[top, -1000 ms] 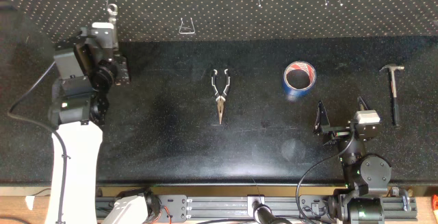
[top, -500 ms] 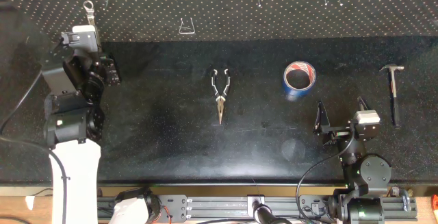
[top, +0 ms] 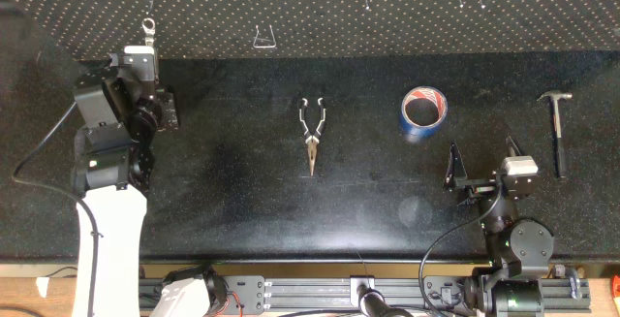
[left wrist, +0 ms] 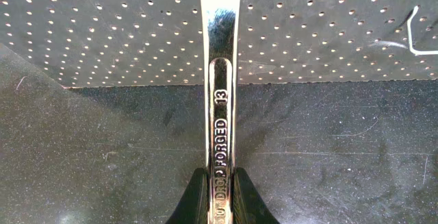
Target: Place Tools Onto Pegboard
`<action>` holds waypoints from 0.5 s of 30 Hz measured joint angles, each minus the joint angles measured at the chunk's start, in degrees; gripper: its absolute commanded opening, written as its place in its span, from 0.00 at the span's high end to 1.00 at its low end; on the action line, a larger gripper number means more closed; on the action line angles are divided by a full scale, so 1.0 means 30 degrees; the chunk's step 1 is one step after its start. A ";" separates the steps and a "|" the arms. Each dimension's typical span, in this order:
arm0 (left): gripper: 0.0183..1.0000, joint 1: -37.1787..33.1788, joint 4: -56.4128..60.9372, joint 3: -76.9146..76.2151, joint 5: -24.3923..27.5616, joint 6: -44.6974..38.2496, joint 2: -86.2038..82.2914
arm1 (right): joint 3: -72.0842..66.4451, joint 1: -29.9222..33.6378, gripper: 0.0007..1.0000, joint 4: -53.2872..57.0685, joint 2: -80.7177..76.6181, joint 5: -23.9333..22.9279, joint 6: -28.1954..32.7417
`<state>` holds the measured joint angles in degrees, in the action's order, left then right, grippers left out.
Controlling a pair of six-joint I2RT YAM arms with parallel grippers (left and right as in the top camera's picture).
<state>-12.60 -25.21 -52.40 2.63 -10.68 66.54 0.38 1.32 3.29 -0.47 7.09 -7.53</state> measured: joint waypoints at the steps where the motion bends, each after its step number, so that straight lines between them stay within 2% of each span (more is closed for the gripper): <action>1: 0.99 0.0000 0.0007 0.0102 0.0000 0.0007 0.0007 | 0.0000 0.0000 0.02 0.0000 0.0000 0.0000 0.0000; 15: 0.99 0.0000 0.2470 0.0189 0.0066 0.0007 0.1137 | 0.0000 0.0000 0.02 0.0000 0.0000 0.0000 0.0000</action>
<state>-12.60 -17.80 -51.83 2.83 -10.66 69.95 0.38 1.32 3.29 -0.47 7.09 -7.53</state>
